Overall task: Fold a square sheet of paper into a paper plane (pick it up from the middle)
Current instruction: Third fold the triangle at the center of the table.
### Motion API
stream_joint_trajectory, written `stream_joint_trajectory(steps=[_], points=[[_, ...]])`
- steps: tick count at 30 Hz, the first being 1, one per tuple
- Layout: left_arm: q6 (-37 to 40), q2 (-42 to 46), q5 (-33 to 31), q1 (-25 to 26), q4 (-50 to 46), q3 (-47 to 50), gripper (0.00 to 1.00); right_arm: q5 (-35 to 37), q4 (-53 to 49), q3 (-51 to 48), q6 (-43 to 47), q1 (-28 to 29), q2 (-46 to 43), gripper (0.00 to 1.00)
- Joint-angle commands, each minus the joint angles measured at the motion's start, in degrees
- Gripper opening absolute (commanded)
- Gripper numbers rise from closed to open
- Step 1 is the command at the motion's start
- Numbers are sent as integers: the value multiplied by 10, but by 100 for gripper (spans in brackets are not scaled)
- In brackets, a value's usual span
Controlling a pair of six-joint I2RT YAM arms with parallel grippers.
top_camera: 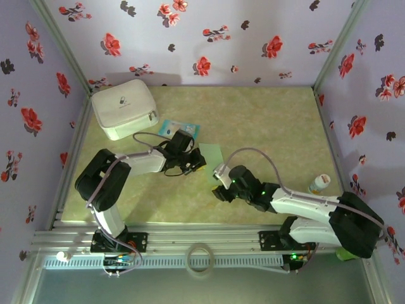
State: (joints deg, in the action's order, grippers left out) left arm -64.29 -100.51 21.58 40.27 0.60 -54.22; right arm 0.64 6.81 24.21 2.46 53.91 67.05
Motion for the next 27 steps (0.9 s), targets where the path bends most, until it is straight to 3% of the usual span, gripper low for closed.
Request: stream_joint_trajectory(steps=[1, 10, 12, 27], points=[[-16, 15, 7, -4, 20, 9, 0, 86, 57, 2, 64, 38, 14, 49], [-11, 23, 17, -4, 20, 15, 0, 203, 156, -11, 117, 90, 93, 50], [-8, 27, 17, -4, 18, 16, 0, 209, 204, -23, 124, 91, 107, 51], [0, 27, 18, -4, 11, 15, 0, 203, 247, -13, 125, 90, 162, 45]])
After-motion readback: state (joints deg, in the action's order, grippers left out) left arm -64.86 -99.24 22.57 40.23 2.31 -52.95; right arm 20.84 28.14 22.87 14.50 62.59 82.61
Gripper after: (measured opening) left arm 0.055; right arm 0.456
